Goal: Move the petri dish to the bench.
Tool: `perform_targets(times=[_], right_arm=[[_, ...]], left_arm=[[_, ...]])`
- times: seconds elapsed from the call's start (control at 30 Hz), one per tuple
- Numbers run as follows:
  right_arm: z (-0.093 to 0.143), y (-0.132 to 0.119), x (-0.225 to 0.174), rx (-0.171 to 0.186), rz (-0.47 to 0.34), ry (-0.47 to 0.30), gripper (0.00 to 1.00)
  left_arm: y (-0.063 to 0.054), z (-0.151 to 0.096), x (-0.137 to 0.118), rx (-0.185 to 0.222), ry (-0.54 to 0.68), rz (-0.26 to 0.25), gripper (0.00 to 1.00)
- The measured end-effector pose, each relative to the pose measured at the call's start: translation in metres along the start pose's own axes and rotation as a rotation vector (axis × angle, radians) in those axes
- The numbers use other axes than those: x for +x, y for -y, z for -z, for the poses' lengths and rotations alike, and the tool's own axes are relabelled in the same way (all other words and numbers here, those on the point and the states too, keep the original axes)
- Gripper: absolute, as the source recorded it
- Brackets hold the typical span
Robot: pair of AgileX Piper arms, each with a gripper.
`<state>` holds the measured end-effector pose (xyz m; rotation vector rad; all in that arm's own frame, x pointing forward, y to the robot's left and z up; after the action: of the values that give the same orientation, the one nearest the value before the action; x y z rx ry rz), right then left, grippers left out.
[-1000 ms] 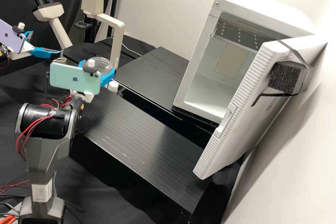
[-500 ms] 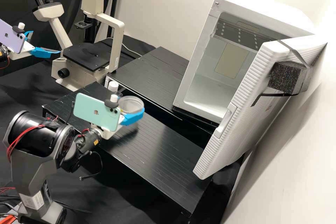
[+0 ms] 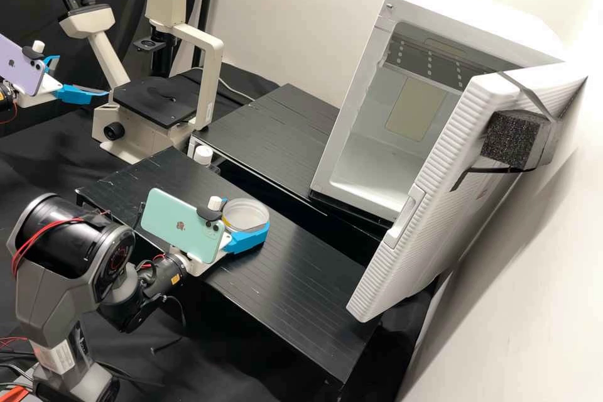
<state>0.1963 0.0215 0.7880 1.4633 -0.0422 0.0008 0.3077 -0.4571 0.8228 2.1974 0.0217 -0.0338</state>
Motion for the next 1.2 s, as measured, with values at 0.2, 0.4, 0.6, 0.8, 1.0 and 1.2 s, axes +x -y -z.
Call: perform_targets(times=[0.2,0.4,0.6,0.8,1.0,1.2], right_arm=[[-0.003,0.002,-0.005,-0.005,0.008,0.007,0.0],[-0.002,0.0,-0.006,-0.005,0.003,-0.001,1.0],[-0.003,0.0,-0.009,-0.005,0.002,-0.001,1.0],[-0.002,-0.003,-0.012,-0.002,-0.01,-0.009,1.0],[0.001,-0.01,-0.017,-0.009,-0.053,-0.01,1.0],[0.007,-0.025,-0.024,0.029,-0.148,-0.032,1.0]], left_arm=[[0.0,0.0,0.0,0.0,0.0,0.0,1.0],[0.0,0.0,0.0,0.0,0.0,0.0,1.0],[0.0,0.0,0.0,0.0,0.0,0.0,1.0],[0.0,0.0,0.0,0.0,0.0,0.0,1.0],[0.0,0.0,0.0,0.0,0.0,0.0,1.0],[0.0,0.0,0.0,0.0,0.0,0.0,1.0]])
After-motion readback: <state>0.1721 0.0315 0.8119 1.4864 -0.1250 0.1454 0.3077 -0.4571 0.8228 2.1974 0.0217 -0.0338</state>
